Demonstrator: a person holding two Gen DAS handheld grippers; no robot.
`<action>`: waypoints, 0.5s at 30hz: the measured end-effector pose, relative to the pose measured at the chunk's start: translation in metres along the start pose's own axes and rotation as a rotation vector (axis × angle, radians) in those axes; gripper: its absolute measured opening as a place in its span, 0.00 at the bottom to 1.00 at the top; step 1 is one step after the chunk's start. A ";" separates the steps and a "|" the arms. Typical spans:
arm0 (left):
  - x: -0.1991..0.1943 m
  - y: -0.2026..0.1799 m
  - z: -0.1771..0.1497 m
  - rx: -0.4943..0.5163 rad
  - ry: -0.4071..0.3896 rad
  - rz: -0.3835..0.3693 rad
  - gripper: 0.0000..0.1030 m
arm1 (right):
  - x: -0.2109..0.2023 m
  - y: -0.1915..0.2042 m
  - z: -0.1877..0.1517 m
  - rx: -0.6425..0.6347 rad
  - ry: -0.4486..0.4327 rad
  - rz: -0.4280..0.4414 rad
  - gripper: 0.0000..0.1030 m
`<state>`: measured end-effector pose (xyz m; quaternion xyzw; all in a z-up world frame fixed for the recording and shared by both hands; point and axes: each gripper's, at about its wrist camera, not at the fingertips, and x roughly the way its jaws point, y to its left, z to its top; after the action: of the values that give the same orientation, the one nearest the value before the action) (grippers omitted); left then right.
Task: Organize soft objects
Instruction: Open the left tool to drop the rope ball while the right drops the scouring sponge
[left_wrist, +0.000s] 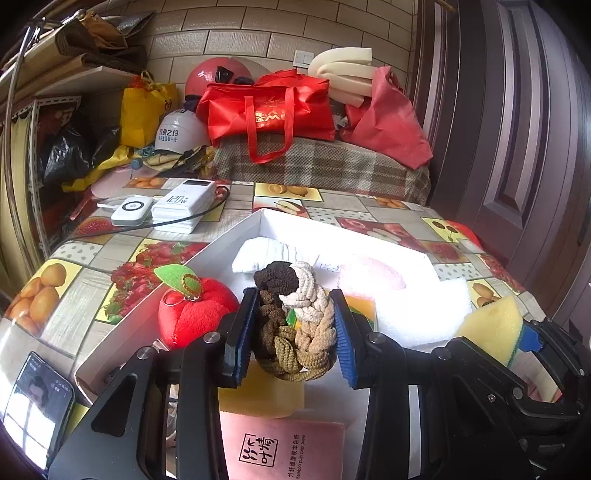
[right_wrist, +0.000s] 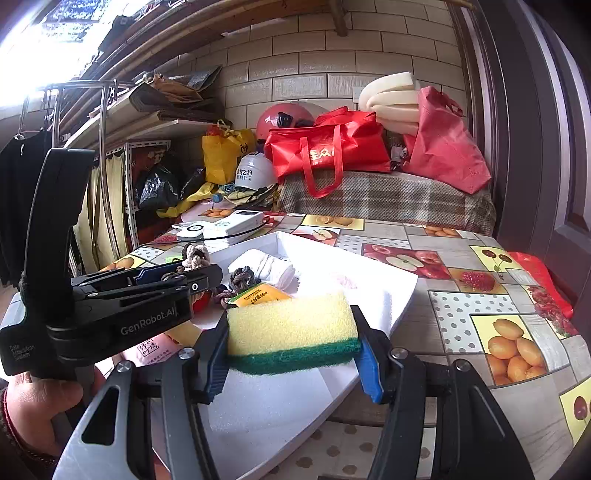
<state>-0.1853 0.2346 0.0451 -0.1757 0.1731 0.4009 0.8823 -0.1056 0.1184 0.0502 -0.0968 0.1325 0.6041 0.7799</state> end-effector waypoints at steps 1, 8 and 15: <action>0.002 0.000 0.001 -0.001 0.004 0.003 0.37 | 0.002 0.001 0.001 0.002 0.005 0.002 0.56; 0.013 -0.006 0.003 0.031 0.024 0.064 0.46 | 0.021 0.002 0.004 0.016 0.069 0.004 0.58; -0.001 0.007 0.002 -0.030 -0.032 0.098 0.87 | 0.023 -0.011 0.003 0.089 0.092 -0.017 1.00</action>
<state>-0.1909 0.2396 0.0462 -0.1736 0.1611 0.4489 0.8616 -0.0890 0.1378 0.0455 -0.0909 0.1941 0.5858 0.7816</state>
